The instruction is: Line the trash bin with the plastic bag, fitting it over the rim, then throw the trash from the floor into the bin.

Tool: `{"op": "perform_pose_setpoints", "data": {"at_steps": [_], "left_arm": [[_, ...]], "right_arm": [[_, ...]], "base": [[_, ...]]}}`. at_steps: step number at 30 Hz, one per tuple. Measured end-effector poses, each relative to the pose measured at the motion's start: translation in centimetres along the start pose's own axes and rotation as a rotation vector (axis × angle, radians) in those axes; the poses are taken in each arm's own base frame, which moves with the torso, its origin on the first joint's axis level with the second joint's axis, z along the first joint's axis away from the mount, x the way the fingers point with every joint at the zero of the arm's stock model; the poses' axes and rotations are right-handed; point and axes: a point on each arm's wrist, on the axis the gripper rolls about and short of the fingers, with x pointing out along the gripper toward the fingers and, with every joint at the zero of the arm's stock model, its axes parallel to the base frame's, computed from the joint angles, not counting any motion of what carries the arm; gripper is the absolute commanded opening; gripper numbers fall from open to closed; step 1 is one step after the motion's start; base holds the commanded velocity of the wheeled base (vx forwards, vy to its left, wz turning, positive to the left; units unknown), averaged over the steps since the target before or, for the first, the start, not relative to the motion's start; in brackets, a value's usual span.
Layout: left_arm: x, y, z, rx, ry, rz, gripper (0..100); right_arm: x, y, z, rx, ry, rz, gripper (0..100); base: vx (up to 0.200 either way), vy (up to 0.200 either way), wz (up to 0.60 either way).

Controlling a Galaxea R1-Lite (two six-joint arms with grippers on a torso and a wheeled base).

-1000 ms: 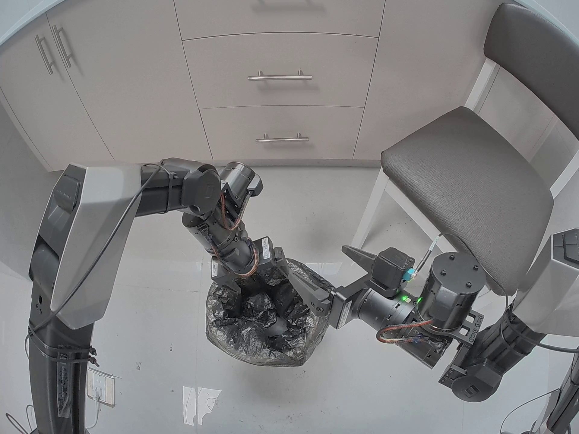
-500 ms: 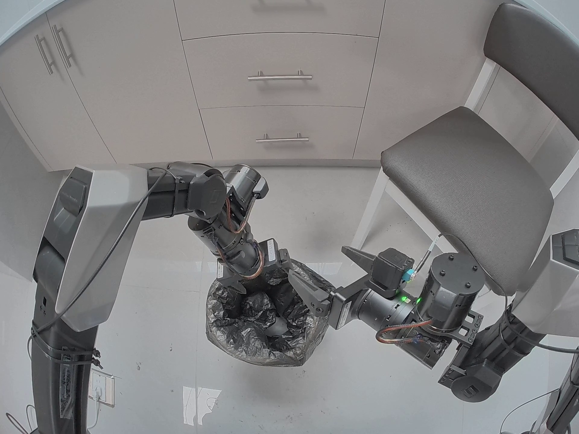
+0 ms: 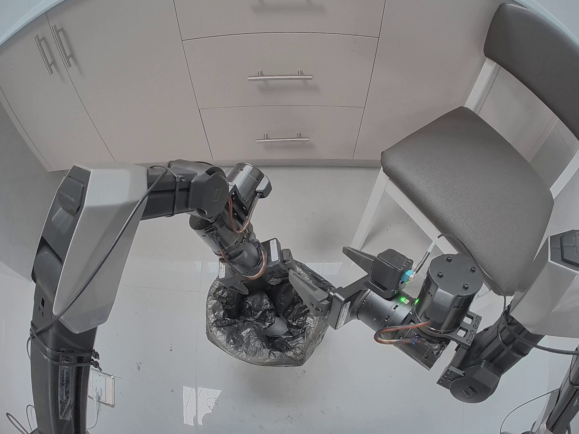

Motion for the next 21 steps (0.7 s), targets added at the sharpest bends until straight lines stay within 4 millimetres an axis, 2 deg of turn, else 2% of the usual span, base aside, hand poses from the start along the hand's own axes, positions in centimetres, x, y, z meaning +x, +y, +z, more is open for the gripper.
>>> {"op": "perform_pose_setpoints", "data": {"at_steps": [6,9,12,16,21], "left_arm": [[-1.2,-0.7,-0.8,0.010,0.015,0.011,100],[-2.0,-1.0,-1.9,0.010,0.054,0.067,100],[-3.4,-1.7,-3.8,0.027,0.108,0.143,100],[-6.1,-2.9,-6.6,0.064,0.181,0.206,100],[-10.1,-4.5,-9.9,0.108,0.203,0.235,100]], "right_arm": [[-0.1,0.1,0.1,-0.020,-0.005,-0.021,100],[-0.2,0.1,0.3,-0.024,-0.005,-0.032,100],[-0.4,0.2,0.9,-0.027,-0.002,-0.046,100],[-1.2,0.0,2.1,-0.044,0.013,-0.120,100],[-2.8,-1.1,4.6,-0.090,-0.028,-0.224,100]], "base": [[0.000,0.000,0.00],[0.000,0.000,0.00],[0.000,0.000,0.00],[0.000,0.000,0.00],[0.000,0.000,0.00]]}}
